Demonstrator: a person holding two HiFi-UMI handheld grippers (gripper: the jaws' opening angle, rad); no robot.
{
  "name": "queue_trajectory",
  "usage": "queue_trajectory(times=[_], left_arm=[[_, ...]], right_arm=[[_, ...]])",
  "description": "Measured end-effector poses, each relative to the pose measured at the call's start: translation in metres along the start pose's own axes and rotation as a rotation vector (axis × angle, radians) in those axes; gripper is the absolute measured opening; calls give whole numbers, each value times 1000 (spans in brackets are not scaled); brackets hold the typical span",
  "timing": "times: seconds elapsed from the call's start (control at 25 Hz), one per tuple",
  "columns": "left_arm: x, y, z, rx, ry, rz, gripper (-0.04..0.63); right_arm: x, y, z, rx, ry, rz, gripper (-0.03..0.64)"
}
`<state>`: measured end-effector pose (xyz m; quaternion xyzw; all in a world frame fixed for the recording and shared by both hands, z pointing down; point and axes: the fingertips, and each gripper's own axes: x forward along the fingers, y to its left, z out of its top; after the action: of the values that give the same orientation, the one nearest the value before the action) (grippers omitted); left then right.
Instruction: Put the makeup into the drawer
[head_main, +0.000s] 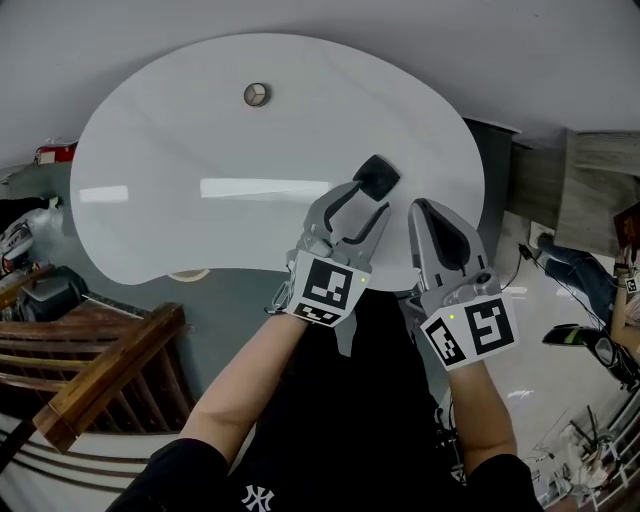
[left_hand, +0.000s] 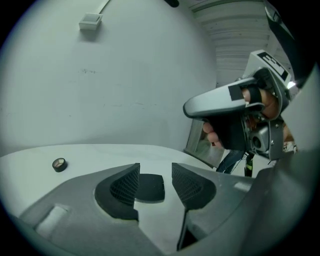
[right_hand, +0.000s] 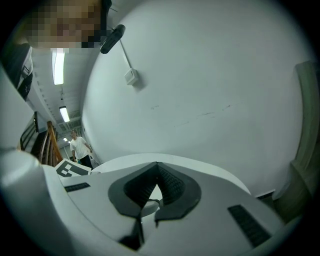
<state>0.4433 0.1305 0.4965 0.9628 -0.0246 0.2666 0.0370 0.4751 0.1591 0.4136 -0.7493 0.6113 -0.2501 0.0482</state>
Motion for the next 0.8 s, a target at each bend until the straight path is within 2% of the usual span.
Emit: queue_trajectory(times=[0.4,0.6,0.8], left_arm=[[25,11,-27,51,61,40,264],[36,18,-42,44,93,63,319],[43,18,-51,31,117,54,345]], right_arm=[[7,-21,-8,17,14,0,14],[10,-24,-14,25,26,5,14],[11,-26,-18,31,31,6,14]])
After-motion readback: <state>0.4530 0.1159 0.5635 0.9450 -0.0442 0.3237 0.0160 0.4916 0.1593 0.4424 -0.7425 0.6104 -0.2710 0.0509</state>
